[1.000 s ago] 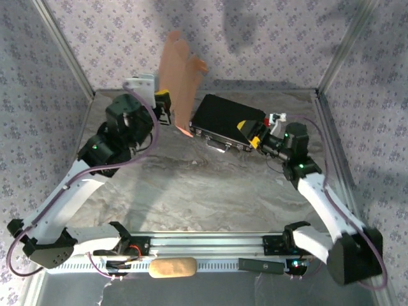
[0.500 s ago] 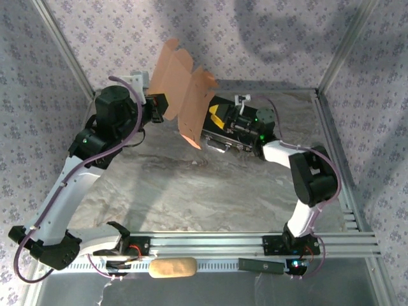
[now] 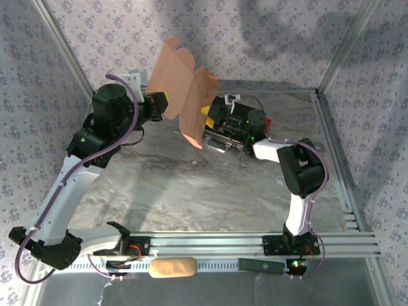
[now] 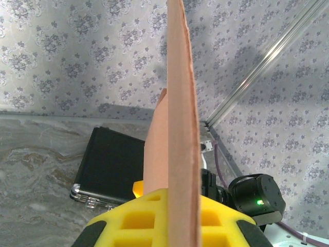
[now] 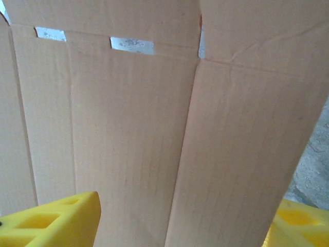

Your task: Fold the paper box

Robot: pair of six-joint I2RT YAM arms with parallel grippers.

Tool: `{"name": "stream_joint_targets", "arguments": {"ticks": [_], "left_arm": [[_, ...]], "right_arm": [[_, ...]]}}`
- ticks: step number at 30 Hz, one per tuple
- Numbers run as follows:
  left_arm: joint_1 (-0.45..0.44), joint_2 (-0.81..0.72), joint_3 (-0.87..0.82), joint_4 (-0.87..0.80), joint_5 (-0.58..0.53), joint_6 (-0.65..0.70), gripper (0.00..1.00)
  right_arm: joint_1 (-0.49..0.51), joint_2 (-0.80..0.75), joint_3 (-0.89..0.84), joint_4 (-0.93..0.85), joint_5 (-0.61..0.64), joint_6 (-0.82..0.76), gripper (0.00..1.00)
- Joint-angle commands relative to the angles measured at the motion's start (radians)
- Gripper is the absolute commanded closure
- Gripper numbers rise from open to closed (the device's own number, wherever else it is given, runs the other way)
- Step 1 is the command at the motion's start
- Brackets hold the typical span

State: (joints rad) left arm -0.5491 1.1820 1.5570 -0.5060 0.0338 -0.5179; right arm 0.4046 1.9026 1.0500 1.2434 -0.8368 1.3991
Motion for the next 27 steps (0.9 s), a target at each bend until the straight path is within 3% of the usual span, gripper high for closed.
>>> {"name": "stream_joint_targets", "arguments": {"ticks": [1, 7, 13, 16, 17, 18, 20, 22, 23, 25, 27], "left_arm": [[0.014, -0.008, 0.025, -0.002, 0.015, -0.007, 1.00], [0.031, -0.013, 0.007, 0.008, 0.029, -0.017, 1.00], [0.036, -0.015, 0.011, -0.002, 0.033, -0.016, 1.00], [0.042, -0.023, -0.001, -0.010, 0.034, -0.019, 1.00], [0.046, -0.030, -0.011, -0.016, 0.033, -0.025, 1.00], [0.050, -0.037, -0.018, -0.023, 0.029, -0.037, 0.95], [0.059, -0.067, -0.040, -0.071, -0.008, -0.072, 0.59], [0.060, -0.112, -0.060, -0.132, -0.068, -0.103, 0.34], [0.059, -0.144, -0.073, -0.180, -0.107, -0.126, 0.31], [0.058, -0.218, -0.126, -0.241, -0.163, -0.182, 0.27], [0.058, -0.300, -0.195, -0.259, -0.185, -0.240, 0.20]], "right_arm": [[0.005, -0.025, -0.007, 0.059, -0.006, 0.005, 0.34], [0.006, -0.045, -0.020, 0.003, -0.003, -0.024, 0.49], [0.006, -0.033, -0.008, -0.053, 0.016, -0.040, 0.75], [0.009, -0.072, -0.004, -0.184, 0.015, -0.118, 0.91], [0.010, -0.098, 0.000, -0.274, 0.019, -0.171, 0.99], [0.013, -0.128, 0.009, -0.379, 0.029, -0.226, 1.00], [0.020, -0.219, 0.060, -0.762, 0.075, -0.462, 1.00], [0.048, -0.296, 0.188, -1.208, 0.194, -0.751, 1.00], [0.073, -0.309, 0.265, -1.407, 0.280, -0.934, 1.00], [0.114, -0.299, 0.396, -1.704, 0.420, -1.139, 1.00], [0.151, -0.272, 0.490, -1.896, 0.555, -1.297, 1.00]]}}
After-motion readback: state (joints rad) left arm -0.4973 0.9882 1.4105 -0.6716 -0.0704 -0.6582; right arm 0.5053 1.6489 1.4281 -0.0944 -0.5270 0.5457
